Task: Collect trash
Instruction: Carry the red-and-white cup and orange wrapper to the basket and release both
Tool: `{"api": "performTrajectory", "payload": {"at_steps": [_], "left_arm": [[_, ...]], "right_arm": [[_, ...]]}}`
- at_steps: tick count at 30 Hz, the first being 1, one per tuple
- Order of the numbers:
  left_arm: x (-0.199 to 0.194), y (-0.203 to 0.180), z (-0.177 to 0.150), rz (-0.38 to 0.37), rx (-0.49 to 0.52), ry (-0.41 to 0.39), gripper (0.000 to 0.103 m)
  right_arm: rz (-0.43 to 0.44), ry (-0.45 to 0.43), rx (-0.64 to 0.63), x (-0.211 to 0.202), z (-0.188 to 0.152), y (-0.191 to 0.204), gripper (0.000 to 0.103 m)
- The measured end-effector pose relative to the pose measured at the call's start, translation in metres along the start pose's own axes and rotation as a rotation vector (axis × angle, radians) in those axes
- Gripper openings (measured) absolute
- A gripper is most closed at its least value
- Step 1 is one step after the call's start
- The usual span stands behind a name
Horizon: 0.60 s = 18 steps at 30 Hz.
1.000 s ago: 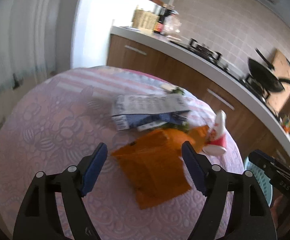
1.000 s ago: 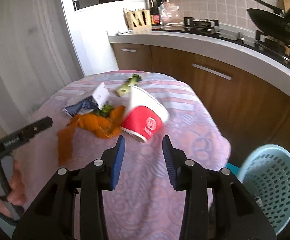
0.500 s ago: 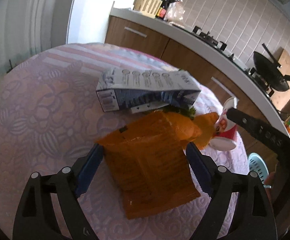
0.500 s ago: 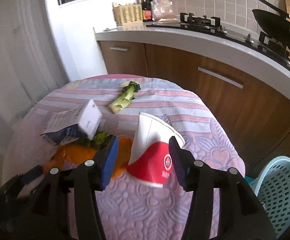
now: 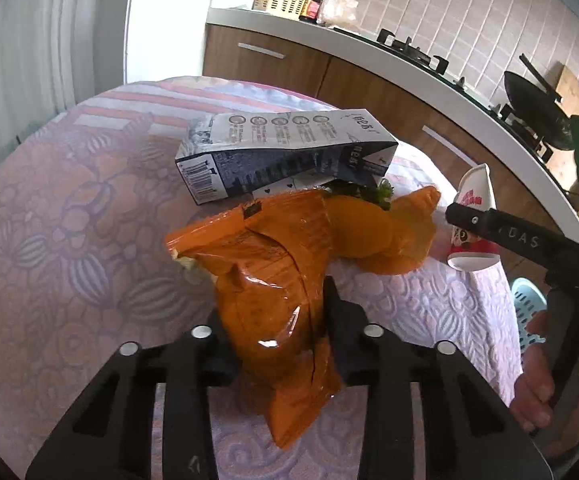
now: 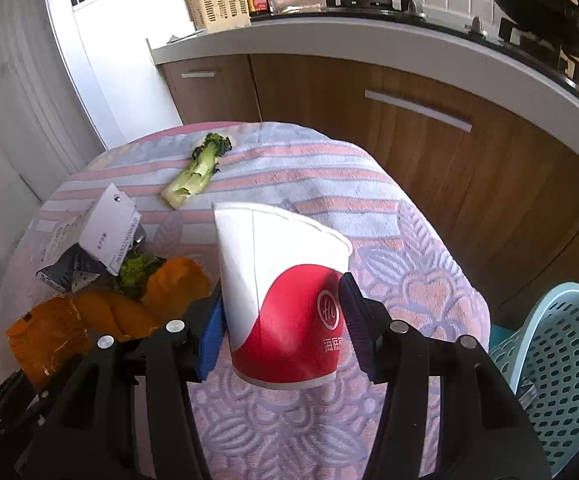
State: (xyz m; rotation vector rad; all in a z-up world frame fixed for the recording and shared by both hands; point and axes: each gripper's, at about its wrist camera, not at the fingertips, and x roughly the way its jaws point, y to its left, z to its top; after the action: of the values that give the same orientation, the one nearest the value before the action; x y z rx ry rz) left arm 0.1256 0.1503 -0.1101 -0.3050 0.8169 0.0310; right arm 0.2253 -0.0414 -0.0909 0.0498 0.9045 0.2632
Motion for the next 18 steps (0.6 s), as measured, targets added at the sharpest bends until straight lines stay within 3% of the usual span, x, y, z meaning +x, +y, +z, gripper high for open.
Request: {"api": "performTrajectory", "payload": {"at_steps": [2, 9, 18], "left_arm": [[0.0, 0.002, 0.0, -0.032, -0.014, 0.002, 0.009], [-0.017, 0.007, -0.006, -0.07, -0.017, -0.042, 0.008], [-0.05, -0.001, 0.004, -0.125, -0.003, -0.116, 0.008]], "right_arm": [[0.0, 0.002, -0.001, 0.001, 0.0, 0.0, 0.05], [-0.005, -0.03, -0.016, -0.008, 0.0, 0.002, 0.037], [0.053, -0.097, 0.027, -0.053, 0.0, -0.016, 0.036]]}}
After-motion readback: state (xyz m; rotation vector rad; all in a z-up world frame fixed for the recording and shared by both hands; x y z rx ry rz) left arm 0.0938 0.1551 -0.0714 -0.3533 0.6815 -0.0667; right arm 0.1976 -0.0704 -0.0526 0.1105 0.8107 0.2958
